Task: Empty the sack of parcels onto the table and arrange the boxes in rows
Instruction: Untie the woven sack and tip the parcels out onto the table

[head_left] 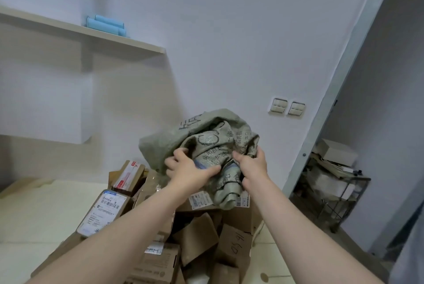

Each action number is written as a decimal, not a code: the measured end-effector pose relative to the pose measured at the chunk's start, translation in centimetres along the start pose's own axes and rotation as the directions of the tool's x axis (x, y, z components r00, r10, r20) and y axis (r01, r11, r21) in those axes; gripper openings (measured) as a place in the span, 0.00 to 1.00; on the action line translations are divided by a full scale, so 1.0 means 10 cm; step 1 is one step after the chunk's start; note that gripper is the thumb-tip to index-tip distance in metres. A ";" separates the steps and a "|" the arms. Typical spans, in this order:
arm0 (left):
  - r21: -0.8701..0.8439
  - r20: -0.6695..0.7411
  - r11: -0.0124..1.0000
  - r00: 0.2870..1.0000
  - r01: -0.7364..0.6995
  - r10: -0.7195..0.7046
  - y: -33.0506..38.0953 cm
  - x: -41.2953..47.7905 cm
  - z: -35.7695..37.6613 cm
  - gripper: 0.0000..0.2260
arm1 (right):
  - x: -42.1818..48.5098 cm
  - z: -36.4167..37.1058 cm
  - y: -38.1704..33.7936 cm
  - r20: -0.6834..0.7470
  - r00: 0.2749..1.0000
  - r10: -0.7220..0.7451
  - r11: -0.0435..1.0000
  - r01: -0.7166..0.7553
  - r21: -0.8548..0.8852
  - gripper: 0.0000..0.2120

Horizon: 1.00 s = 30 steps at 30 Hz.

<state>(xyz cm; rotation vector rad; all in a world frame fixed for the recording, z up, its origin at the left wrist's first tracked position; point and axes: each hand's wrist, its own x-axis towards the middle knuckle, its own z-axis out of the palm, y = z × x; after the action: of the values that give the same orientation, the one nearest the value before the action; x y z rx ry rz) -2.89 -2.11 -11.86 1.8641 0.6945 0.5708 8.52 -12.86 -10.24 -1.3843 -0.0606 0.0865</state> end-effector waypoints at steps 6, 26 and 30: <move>0.110 -0.186 0.981 0.966 -0.161 0.180 0.21 0.08 -0.40 0.49 | -0.07 -0.21 -0.06 0.186 0.954 -0.234 0.897 0.285 -0.338 0.38; -0.839 0.312 0.452 0.948 0.304 -0.059 -0.46 0.06 -0.38 0.47 | -0.44 0.18 0.43 0.566 0.772 0.289 0.915 -0.397 0.074 0.39; -0.885 0.237 0.379 0.962 0.270 -0.133 -0.66 0.06 -0.46 0.47 | -0.46 0.37 0.56 0.670 0.654 0.352 0.880 -0.475 0.002 0.20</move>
<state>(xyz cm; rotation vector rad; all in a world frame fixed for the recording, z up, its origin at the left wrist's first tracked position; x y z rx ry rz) -6.88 3.34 -16.22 0.7128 0.3573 0.5031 3.47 -8.69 -15.07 -1.1034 -0.3149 0.9584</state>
